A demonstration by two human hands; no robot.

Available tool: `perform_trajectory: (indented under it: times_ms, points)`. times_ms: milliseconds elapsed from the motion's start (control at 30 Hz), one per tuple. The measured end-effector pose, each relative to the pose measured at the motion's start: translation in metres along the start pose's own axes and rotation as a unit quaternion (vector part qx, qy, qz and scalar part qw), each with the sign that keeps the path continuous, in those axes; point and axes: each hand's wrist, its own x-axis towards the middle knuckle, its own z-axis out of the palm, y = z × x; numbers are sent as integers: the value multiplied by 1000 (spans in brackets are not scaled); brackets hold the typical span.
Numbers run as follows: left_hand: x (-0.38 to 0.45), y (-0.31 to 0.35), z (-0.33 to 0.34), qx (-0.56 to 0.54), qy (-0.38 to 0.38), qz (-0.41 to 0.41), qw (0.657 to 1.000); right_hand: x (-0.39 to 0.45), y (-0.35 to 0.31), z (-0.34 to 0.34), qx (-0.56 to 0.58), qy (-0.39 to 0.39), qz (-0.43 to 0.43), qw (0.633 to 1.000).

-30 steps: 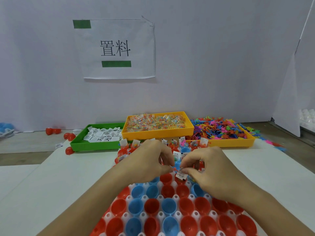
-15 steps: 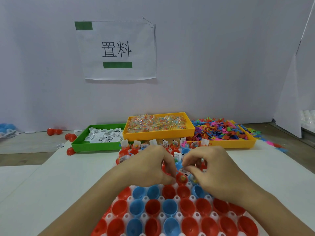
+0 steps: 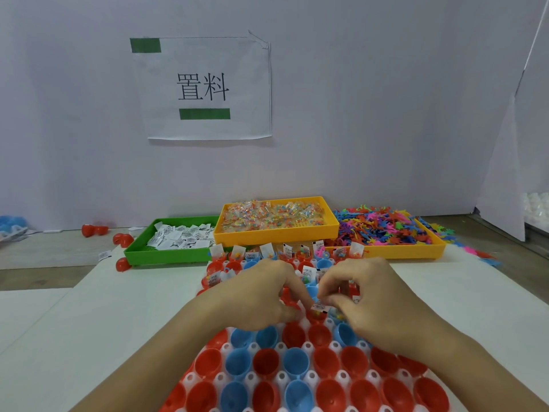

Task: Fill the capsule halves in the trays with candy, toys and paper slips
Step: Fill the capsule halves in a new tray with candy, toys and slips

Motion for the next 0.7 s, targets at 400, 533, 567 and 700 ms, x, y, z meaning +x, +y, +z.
perform_trajectory:
  times_ms: [400,533,567,700]
  points:
    - [0,1,-2,-5,13,14,1000,0,1,4,-35,-43,-10,998]
    - [0,2,-1,-14,22,19,999,0,1,7,-47,-53,-20,997]
    - [0,2,-1,-19,27,19,999,0,1,8,-49,-54,-21,997]
    - [2,6,2,-27,39,23,999,0,0,8,-46,-53,-24,997]
